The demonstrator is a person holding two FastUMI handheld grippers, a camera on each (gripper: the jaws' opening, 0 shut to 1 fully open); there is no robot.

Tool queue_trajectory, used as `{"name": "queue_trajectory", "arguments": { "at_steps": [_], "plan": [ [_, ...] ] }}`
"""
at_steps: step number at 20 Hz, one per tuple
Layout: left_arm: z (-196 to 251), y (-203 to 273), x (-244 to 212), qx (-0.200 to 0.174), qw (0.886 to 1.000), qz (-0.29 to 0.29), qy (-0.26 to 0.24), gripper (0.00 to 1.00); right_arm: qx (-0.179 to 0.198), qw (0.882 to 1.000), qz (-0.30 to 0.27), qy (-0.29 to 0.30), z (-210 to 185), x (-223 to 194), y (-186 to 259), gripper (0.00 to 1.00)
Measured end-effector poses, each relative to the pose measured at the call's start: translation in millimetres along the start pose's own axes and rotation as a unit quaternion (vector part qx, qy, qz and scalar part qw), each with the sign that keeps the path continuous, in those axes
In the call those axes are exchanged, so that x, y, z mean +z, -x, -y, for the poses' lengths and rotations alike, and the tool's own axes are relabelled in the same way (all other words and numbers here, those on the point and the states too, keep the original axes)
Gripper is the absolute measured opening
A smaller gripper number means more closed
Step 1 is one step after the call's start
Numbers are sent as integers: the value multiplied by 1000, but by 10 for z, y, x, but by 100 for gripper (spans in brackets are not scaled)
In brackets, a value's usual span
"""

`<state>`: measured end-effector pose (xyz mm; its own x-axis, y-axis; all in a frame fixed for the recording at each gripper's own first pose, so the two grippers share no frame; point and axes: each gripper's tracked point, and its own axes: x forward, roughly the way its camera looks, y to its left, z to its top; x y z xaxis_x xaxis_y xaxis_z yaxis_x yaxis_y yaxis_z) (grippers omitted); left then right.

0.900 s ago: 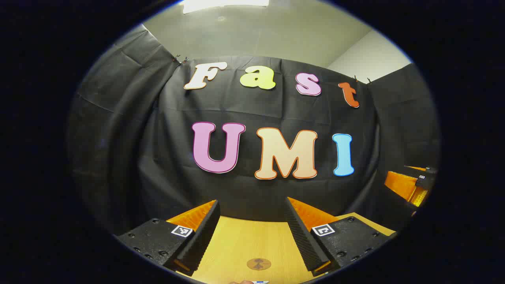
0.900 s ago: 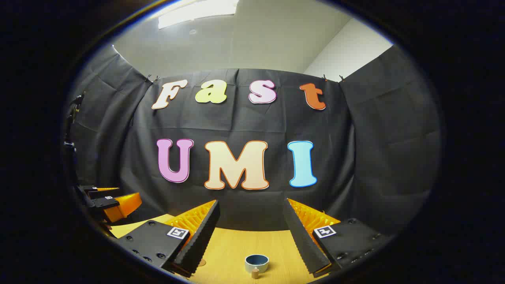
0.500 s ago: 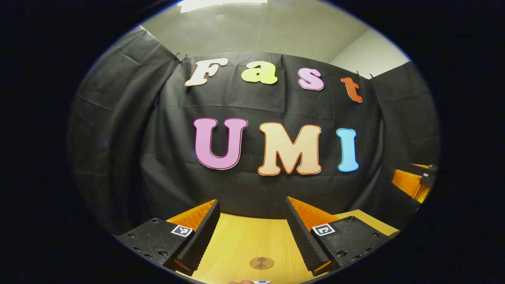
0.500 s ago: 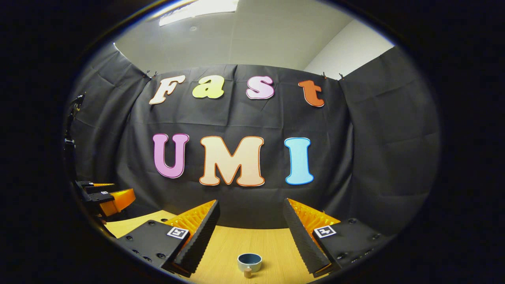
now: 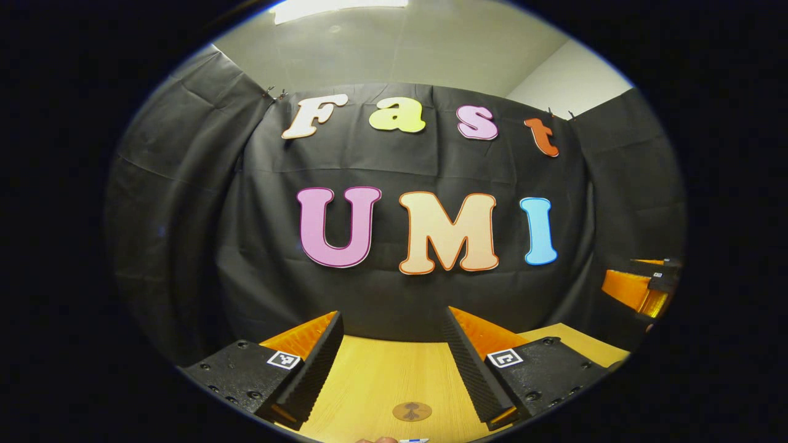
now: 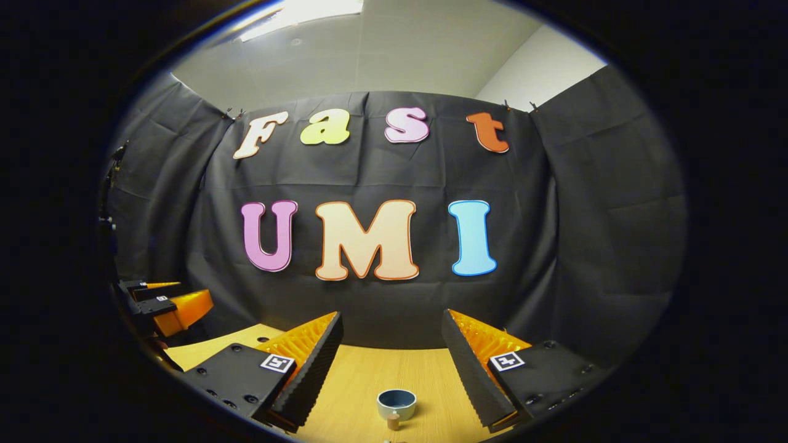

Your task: Put the toothbrush and toothpaste on the desktop into the cup, then pick up the cup and place it on the coaster on the desktop.

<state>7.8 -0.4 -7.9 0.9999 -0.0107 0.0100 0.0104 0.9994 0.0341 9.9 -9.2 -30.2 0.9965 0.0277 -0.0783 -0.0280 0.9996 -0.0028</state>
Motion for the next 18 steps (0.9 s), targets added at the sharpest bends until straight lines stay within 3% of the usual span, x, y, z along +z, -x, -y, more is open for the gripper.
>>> {"name": "queue_trajectory", "arguments": {
  "at_steps": [3,6,10,18],
  "plan": [
    [-24,-1,3,1,1000,7,0,94,9,1000,-25,12,-9,-210,-41,99],
    [-88,18,49,10,1000,15,-9,94,38,995,-94,8,-76,-715,-27,99],
    [-153,22,47,18,1000,16,-16,94,60,976,-211,7,-144,-1520,126,99],
    [-216,37,89,27,999,17,-32,93,52,947,-312,50,-8,-2313,281,100]
  ]
}}
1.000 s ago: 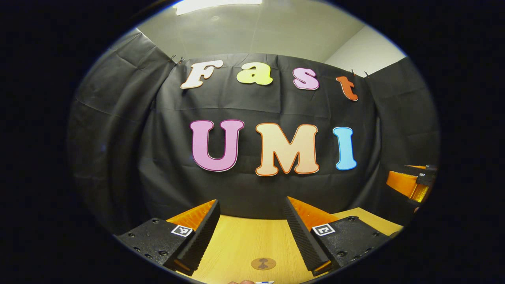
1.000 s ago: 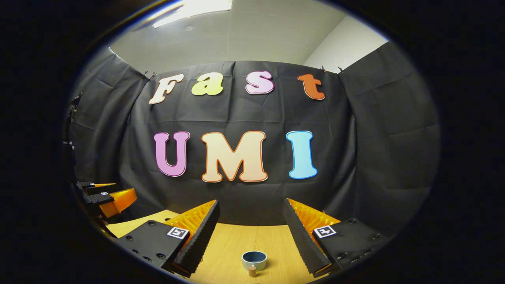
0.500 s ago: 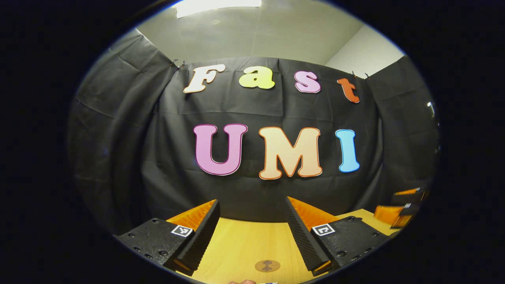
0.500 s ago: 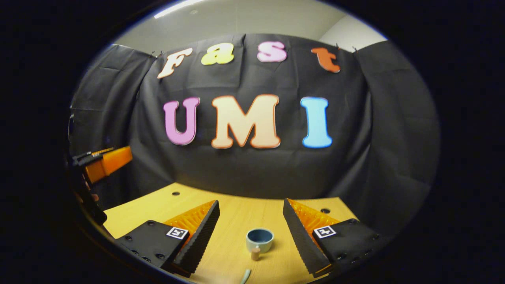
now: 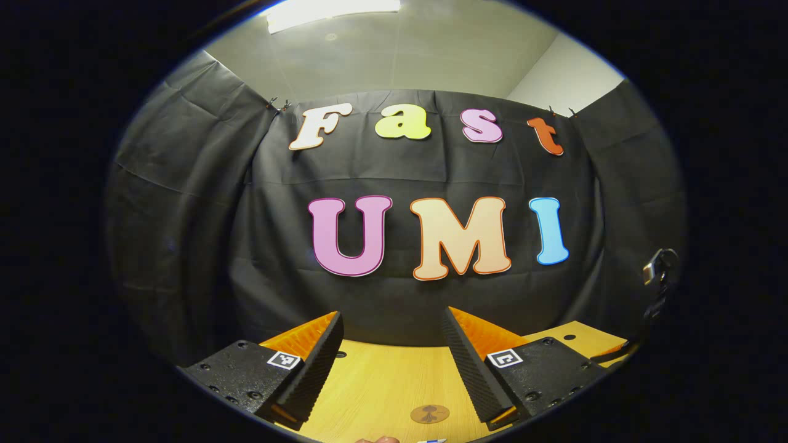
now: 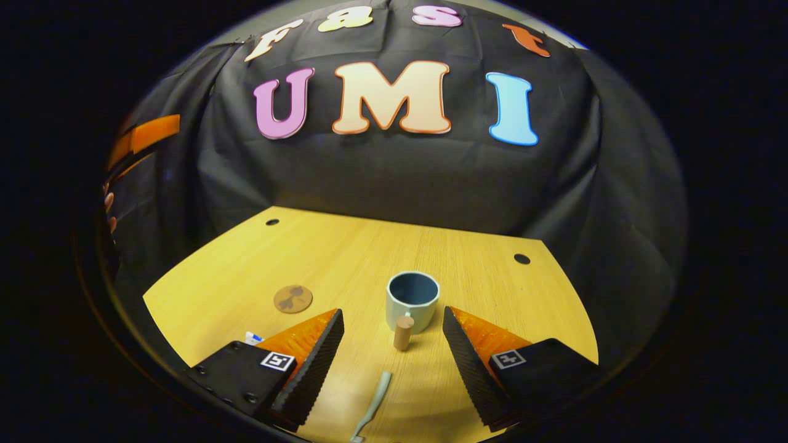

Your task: Put the toothbrush and toothpaste on the desktop into the cup, then pick up the cup and place it on the coaster on the desktop.

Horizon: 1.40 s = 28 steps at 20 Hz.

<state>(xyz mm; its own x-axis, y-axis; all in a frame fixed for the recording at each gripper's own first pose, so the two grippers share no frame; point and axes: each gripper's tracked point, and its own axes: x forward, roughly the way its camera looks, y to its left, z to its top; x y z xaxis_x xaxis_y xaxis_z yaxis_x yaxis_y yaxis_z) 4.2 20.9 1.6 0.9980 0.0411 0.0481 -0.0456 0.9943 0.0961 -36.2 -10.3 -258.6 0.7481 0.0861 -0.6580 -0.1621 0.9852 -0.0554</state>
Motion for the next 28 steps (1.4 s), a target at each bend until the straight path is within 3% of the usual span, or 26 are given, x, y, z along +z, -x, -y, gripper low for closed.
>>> {"name": "queue_trajectory", "arguments": {
  "at_steps": [5,9,14,22,25,26,27,28],
  "plan": [
    [-79,39,-25,10,1000,-1,-6,94,1,996,-89,27,-9,-540,-182,100],
    [-181,75,-56,23,1000,-5,-10,93,4,984,-176,26,-29,-981,-261,100],
    [-324,112,-102,41,999,-11,-16,93,10,970,-244,14,-47,-1327,-315,100],
    [-441,139,-160,60,998,-20,-20,94,15,953,-301,33,-71,-1581,-390,100],
    [-442,128,-178,61,998,-24,-21,93,29,947,-318,17,-124,-1602,-384,89],
    [-432,114,-195,60,998,-27,-20,93,31,943,-331,6,-143,-1640,-356,92],
    [-437,114,-211,60,998,-29,-19,93,35,943,-330,10,-136,-1634,-379,86],
    [-439,110,-215,60,998,-30,-18,94,40,941,-336,17,-135,-1638,-348,86]
  ]
}}
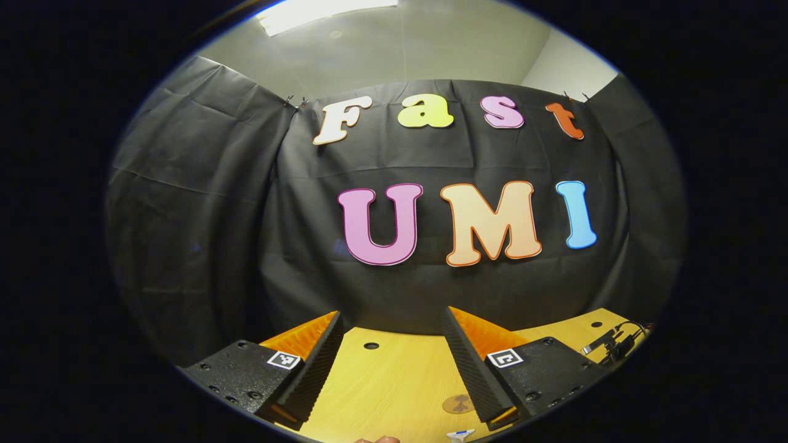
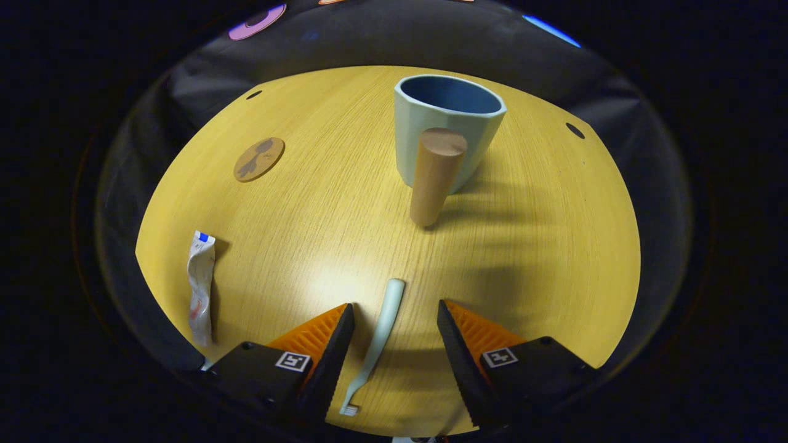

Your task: Put the toothbrush and toothpaste on the desktop into the cup, then pick up the cup and place it on the coaster on the desktop.

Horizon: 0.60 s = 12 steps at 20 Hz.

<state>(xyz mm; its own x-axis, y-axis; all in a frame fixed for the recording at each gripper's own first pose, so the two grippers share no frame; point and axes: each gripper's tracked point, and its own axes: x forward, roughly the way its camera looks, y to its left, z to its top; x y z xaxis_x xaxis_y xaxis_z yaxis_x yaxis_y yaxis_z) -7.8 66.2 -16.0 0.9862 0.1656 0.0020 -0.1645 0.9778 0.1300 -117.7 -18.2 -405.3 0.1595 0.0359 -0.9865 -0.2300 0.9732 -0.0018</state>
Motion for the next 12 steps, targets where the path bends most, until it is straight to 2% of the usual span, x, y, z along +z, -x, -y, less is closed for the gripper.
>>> {"name": "queue_trajectory", "arguments": {
  "at_steps": [2,3,4,6,7,9,10,12],
  "plan": [
    [17,-4,3,-2,1000,-1,2,94,7,1000,-21,19,-28,-52,15,75],
    [21,-7,-13,-4,1000,-2,4,94,9,999,-32,27,-36,-56,14,60],
    [32,-8,-5,-6,1000,-2,5,94,11,999,-39,31,-47,-69,10,55],
    [89,-14,23,-10,1000,1,5,93,14,999,-40,25,-49,-57,4,34],
    [110,-21,33,-12,1000,4,5,93,16,999,-40,27,-46,-55,18,18],
    [144,-30,33,-15,1000,6,6,93,17,999,-38,15,-40,-47,6,18],
    [156,-28,28,-17,1000,4,6,94,22,999,-33,14,-27,-54,28,8],
    [161,-11,22,-18,1000,3,7,94,28,999,-24,19,-28,-55,38,5]
  ]
}}
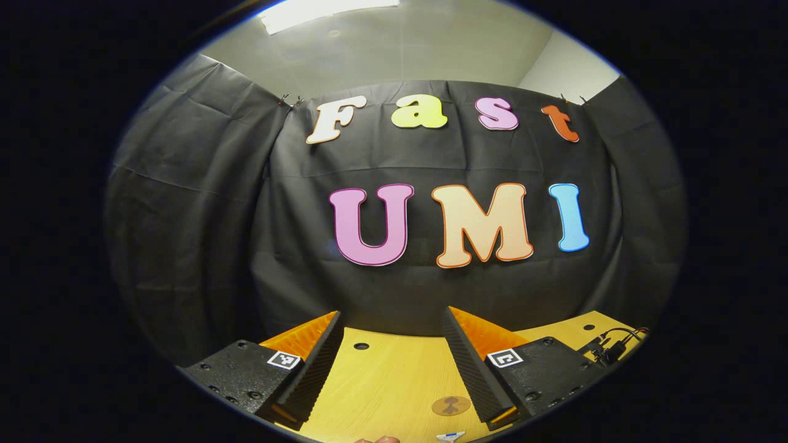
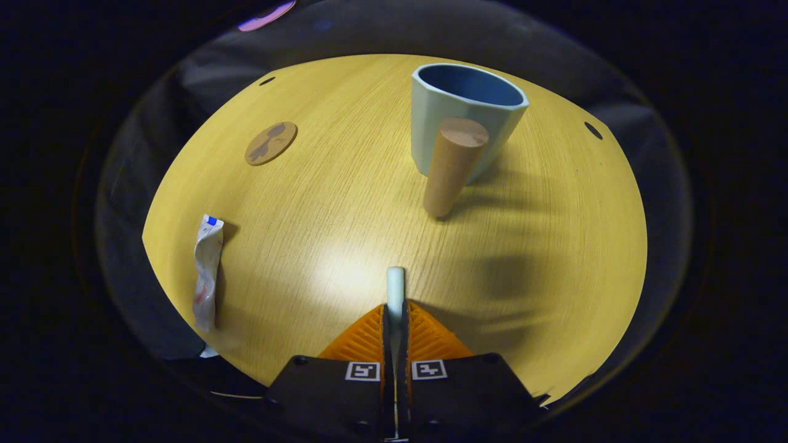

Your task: Put the toothbrush and toothpaste on the desktop into the cup, then pick up the cup and place it on the coaster on the desktop.

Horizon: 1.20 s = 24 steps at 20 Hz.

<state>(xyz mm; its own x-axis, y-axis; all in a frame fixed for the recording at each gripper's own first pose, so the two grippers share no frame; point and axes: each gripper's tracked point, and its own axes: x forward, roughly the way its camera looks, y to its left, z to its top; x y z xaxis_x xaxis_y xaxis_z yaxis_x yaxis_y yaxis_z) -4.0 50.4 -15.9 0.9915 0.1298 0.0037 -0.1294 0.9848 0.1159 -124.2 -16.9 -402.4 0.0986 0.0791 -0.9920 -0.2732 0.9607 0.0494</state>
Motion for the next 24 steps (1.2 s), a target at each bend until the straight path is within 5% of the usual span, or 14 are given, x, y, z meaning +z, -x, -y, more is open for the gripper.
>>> {"name": "queue_trajectory", "arguments": {
  "at_steps": [13,24],
  "plan": [
    [386,153,-1107,-54,986,-156,18,94,15,999,21,-25,4,69,5,4],
    [725,539,-2302,-106,936,-335,0,95,14,999,33,-17,3,77,9,5]
  ]
}}
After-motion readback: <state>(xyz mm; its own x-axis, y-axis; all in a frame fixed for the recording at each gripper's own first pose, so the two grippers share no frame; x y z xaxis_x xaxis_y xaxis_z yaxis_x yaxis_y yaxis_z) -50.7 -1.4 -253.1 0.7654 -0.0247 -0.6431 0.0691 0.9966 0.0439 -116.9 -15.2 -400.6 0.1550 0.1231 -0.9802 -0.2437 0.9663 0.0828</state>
